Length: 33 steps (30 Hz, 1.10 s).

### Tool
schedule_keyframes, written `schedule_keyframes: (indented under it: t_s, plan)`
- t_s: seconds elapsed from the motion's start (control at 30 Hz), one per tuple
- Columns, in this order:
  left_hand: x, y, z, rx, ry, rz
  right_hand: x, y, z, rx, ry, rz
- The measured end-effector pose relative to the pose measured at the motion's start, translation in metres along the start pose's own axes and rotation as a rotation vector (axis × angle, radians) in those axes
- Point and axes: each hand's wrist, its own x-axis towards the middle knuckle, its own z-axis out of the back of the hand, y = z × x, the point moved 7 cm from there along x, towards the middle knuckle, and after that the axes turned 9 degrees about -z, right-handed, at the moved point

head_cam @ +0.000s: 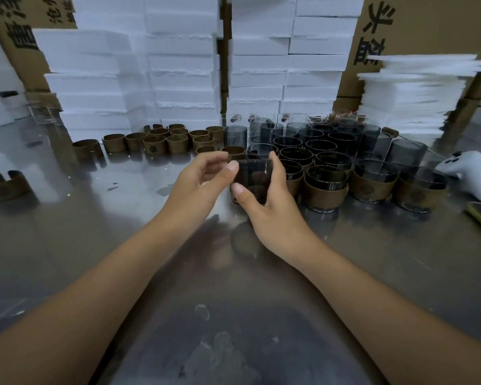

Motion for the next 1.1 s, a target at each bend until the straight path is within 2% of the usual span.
schedule_keyframes:
  t_s: [0.27,0.37,0.53,0.87,1.1]
  plan:
    - [-0.009,-0.036,-0.004,0.298,0.037,-0.406,0.001,0.001,0.002,0.043,-0.010,0.004]
    - [-0.012,-0.043,-0.009,0.387,0.064,-0.483,0.002,-0.001,0.004,0.062,-0.017,-0.002]
    - [-0.011,-0.042,-0.007,0.425,0.052,-0.475,0.002,0.001,0.006,0.066,-0.052,0.008]
    - [-0.006,-0.025,-0.006,0.393,0.105,-0.337,-0.003,0.008,0.010,0.050,-0.090,0.046]
    - [-0.002,-0.010,-0.007,0.272,0.171,-0.246,-0.003,0.006,0.007,0.030,-0.045,0.041]
